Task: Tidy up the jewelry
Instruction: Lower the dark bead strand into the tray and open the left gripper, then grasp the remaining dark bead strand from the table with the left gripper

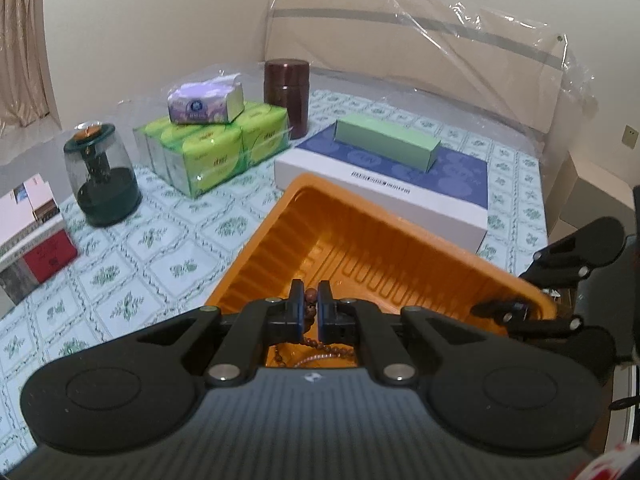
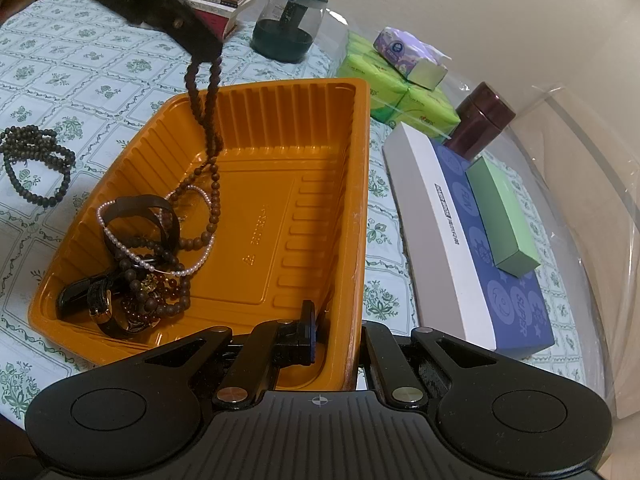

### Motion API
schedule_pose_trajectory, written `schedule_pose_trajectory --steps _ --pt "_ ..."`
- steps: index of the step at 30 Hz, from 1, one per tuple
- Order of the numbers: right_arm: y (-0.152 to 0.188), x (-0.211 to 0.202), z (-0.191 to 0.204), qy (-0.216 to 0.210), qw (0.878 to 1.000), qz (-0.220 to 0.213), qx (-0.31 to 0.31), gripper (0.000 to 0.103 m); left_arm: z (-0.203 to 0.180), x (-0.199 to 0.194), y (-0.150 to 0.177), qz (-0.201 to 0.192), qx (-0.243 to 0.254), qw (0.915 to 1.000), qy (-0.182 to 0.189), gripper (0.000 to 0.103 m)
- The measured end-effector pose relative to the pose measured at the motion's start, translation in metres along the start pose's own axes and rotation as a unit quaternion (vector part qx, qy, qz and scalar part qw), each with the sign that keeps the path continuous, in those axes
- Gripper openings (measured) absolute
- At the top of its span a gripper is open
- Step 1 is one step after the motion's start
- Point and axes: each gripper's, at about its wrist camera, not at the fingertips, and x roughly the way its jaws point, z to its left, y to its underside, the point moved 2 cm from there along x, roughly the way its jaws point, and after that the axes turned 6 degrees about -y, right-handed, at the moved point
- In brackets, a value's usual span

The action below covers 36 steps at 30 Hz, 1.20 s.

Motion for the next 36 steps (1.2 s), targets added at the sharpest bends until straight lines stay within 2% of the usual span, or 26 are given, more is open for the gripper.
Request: schedule_pose_trajectory --steps 18,22,23,28,31,36 --pt "0.000 0.001 0.000 0.000 1.000 0.000 0.000 0.005 -0.001 0.007 0.006 0.016 -0.006 0.9998 0.009 0.006" --pt "0.000 0.001 0.000 0.000 1.000 0.000 0.000 0.005 0.004 0.004 0.005 0.010 -0.023 0.9996 0.014 0.016" --pt "0.000 0.001 0.000 0.000 1.000 0.000 0.000 0.005 0.006 0.001 0.004 0.007 -0.025 0.9996 0.013 0.019" --pt "0.001 0.001 0.000 -0.001 1.000 -0.001 -0.001 0.005 0.025 -0.024 -0.001 -0.021 -0.041 0.9989 -0.003 0.020" --pt "0.001 0.001 0.000 0.000 1.000 -0.001 0.000 0.005 0.046 -0.048 0.000 -0.043 -0.059 0.9971 -0.022 0.023" --pt "0.002 0.000 -0.001 0.000 1.000 -0.002 -0.001 0.005 0.085 -0.085 0.017 -0.055 -0.081 0.9933 -0.062 0.029"
